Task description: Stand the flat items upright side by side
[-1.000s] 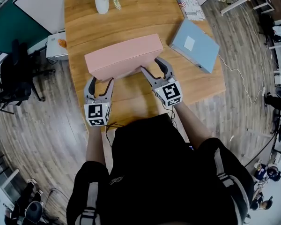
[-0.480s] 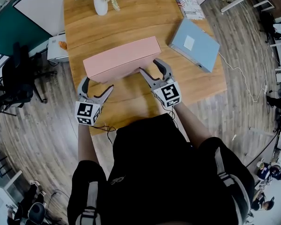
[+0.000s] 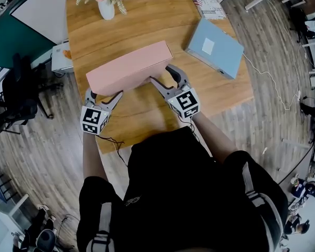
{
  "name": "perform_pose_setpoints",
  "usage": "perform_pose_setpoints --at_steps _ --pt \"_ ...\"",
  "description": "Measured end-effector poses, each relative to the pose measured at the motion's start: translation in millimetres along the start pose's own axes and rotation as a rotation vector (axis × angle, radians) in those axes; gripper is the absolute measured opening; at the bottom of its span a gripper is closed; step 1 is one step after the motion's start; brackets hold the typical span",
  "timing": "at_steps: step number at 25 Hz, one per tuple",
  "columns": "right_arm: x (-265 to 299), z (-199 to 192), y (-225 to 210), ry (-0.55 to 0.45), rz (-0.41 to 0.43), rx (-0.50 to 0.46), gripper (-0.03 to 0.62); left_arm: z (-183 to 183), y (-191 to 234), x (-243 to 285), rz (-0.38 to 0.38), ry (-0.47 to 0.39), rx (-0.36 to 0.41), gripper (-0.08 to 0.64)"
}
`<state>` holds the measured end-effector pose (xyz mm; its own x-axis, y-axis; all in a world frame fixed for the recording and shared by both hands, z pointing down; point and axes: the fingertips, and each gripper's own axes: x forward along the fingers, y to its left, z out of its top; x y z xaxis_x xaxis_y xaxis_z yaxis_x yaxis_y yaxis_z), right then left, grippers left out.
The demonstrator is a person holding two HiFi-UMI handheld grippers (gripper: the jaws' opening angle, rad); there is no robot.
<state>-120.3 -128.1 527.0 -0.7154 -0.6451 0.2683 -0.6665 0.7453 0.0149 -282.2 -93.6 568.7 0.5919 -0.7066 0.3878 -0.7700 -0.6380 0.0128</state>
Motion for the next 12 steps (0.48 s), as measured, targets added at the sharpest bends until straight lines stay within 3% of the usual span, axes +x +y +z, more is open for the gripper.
perform_pose_setpoints --at_steps 6,12 --pt "7.2 0.8 -6.4 0.0 0.066 0.027 0.296 -1.3 -6.1 -4.9 0.053 -0.013 -0.009 0.379" --pt "20.3 5.1 -9.2 0.019 0.177 -0.029 0.288 -5.6 -15.3 -13.3 0.121 -0.006 -0.032 0.357"
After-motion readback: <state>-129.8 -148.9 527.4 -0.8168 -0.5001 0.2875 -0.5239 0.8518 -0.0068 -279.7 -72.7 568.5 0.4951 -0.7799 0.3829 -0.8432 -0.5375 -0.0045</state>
